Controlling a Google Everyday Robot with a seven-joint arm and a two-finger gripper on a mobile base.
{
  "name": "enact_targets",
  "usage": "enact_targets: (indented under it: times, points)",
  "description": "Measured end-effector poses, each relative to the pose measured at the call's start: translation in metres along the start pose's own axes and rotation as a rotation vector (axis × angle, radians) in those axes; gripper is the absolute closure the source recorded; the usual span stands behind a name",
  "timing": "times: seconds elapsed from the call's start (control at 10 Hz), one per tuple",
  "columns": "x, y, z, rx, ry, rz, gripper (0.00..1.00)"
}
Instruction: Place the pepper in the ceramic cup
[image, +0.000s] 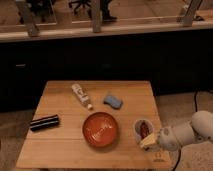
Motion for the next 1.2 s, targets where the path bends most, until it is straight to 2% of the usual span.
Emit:
enact_targets:
  times: [0.5, 1.2]
  points:
    - [0.0041, -0.0023, 0.0048, 0.041, -0.038, 0.032, 1.00]
    - [0.0079, 0.0064, -0.0008, 0.117, -0.053, 0.080, 1.00]
